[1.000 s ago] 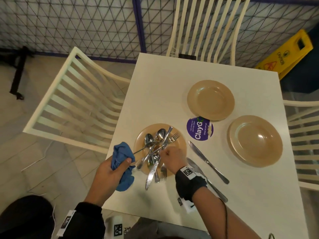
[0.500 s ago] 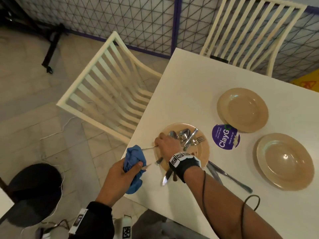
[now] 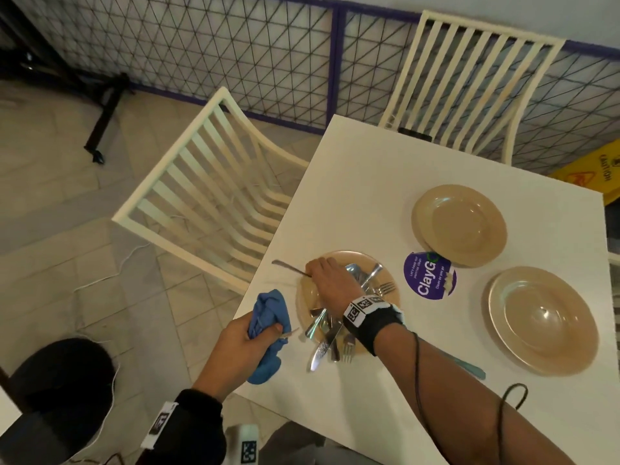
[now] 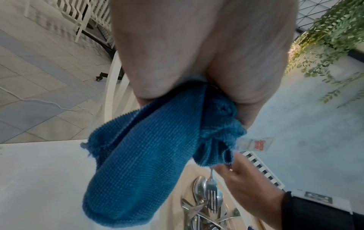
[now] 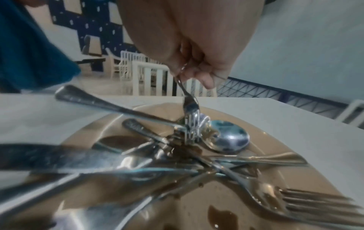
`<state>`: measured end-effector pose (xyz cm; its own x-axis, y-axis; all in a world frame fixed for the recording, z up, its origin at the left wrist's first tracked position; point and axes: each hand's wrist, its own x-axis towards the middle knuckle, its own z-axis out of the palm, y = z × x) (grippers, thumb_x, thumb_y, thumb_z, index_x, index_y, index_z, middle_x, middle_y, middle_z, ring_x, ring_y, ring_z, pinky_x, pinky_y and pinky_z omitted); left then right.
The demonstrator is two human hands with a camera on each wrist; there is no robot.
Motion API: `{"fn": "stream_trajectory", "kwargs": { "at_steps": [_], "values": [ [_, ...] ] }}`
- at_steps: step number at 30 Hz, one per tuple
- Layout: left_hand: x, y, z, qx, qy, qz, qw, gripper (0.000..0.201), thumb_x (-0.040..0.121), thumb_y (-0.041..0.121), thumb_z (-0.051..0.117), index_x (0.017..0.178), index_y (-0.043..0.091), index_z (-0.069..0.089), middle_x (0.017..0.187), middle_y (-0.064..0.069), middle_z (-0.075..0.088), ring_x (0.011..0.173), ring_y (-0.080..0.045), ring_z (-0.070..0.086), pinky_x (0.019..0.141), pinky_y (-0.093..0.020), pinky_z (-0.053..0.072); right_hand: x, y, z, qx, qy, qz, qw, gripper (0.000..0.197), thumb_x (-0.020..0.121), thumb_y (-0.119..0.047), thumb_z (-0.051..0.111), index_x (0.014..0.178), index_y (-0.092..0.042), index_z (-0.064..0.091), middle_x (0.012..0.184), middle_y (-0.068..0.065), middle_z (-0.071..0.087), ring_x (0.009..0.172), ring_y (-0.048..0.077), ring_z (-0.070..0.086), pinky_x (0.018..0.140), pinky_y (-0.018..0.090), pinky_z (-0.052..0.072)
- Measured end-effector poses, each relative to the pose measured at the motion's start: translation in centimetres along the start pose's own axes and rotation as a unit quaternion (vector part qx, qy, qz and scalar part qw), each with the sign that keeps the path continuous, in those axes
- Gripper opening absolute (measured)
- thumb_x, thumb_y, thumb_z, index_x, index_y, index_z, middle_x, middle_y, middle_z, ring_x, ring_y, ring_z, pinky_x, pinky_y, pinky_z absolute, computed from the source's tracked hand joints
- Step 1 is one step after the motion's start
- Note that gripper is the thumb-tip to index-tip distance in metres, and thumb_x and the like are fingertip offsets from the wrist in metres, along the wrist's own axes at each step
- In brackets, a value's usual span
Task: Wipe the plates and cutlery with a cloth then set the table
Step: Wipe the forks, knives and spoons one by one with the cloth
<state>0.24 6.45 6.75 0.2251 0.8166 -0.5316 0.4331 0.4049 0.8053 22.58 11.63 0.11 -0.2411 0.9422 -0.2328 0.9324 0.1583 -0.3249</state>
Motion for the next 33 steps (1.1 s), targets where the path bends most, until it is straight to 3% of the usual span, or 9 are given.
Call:
{"fn": "stream_trajectory", "kwargs": {
  "at_steps": [2,4,10,13,17,21,25,28,33],
  "values": [
    [-0.1,0.5,0.5,0.002,-0.002,0.011,1.000,0.010,0.096,0.016,0.066,0.089,0.011,0.071,0.083,-0.011,0.075,0.085,-0.028,0.073,0.081,-0.049,0.056,-0.6,0.2,-1.4,0.094,0.068,0.020,0.993,0.033,0.091,0.000,0.056,0.123,-0.009,0.053,0.118,0.010,0.057,0.109,0.027,0.052,0.089,0.038,0.046],
    [0.0,1.4,1.1,-0.009,0.003,0.020,1.000,0.012,0.098,0.010,0.063,0.088,0.013,0.069,0.079,-0.001,0.075,0.080,-0.014,0.073,0.075,-0.034,0.053,-1.4,0.1,-3.2,0.161,0.131,0.032,0.978,0.023,0.099,-0.007,0.048,0.121,-0.008,0.054,0.118,0.009,0.058,0.107,0.024,0.051,0.089,0.035,0.044],
    [0.5,6.1,3.7,0.005,0.039,0.100,0.994,0.013,0.096,0.009,0.061,0.087,0.017,0.064,0.068,0.012,0.070,0.066,0.004,0.063,0.066,-0.015,0.046,-5.8,0.5,-8.3,0.330,0.236,0.068,0.912,0.017,0.099,-0.013,0.051,0.115,-0.015,0.053,0.102,-0.002,0.059,0.086,0.014,0.056,0.074,0.021,0.044],
    [1.0,8.7,5.7,0.016,0.028,0.140,0.990,0.014,0.097,0.013,0.060,0.085,0.020,0.062,0.071,0.005,0.067,0.069,-0.006,0.062,0.068,-0.022,0.045,-8.4,1.0,-10.3,0.420,0.267,0.104,0.861,0.015,0.097,-0.012,0.056,0.109,-0.019,0.052,0.093,-0.005,0.061,0.083,0.012,0.059,0.072,0.017,0.049],
    [0.8,11.5,9.6,0.076,-0.064,0.160,0.982,0.014,0.095,0.017,0.062,0.085,0.026,0.060,0.074,0.003,0.065,0.067,-0.008,0.061,0.065,-0.021,0.046,-11.6,2.0,-12.1,0.529,0.283,0.123,0.791,0.012,0.094,-0.011,0.060,0.103,-0.017,0.056,0.090,0.000,0.062,0.084,0.015,0.060,0.080,0.034,0.055],
    [0.3,12.5,13.4,0.085,-0.088,0.171,0.978,0.009,0.096,0.019,0.066,0.088,0.016,0.071,0.079,-0.002,0.074,0.070,-0.008,0.069,0.066,-0.024,0.052,-15.2,3.5,-13.8,0.556,0.286,0.129,0.770,0.009,0.095,-0.002,0.059,0.102,-0.006,0.055,0.090,0.016,0.060,0.080,0.016,0.059,0.076,0.026,0.054],
    [-0.7,13.0,16.7,0.118,-0.069,0.172,0.976,0.050,0.092,0.059,0.057,0.078,0.013,0.073,0.076,-0.009,0.074,0.074,-0.021,0.072,0.070,-0.040,0.056,-18.7,5.7,-14.7,0.610,0.303,0.155,0.716,0.014,0.094,0.002,0.059,0.107,0.005,0.054,0.085,0.018,0.060,0.077,0.025,0.062,0.078,0.038,0.056],
    [-2.0,13.4,18.8,0.104,-0.083,0.201,0.971,0.036,0.100,0.042,0.056,0.076,0.019,0.070,0.071,-0.004,0.072,0.072,-0.019,0.070,0.071,-0.037,0.054,-20.9,6.9,-15.1,0.621,0.312,0.160,0.701,0.013,0.094,0.004,0.058,0.107,0.004,0.057,0.083,0.017,0.061,0.069,0.018,0.062,0.070,0.027,0.055],
    [-4.5,13.2,20.4,0.121,-0.217,0.199,0.948,0.008,0.099,0.022,0.061,0.100,0.022,0.069,0.092,0.001,0.076,0.086,-0.006,0.071,0.076,-0.022,0.052,-23.8,8.2,-15.0,0.596,0.336,0.190,0.704,0.010,0.093,0.002,0.061,0.102,-0.003,0.064,0.081,0.012,0.064,0.065,0.013,0.061,0.067,0.023,0.053]
  ]
}}
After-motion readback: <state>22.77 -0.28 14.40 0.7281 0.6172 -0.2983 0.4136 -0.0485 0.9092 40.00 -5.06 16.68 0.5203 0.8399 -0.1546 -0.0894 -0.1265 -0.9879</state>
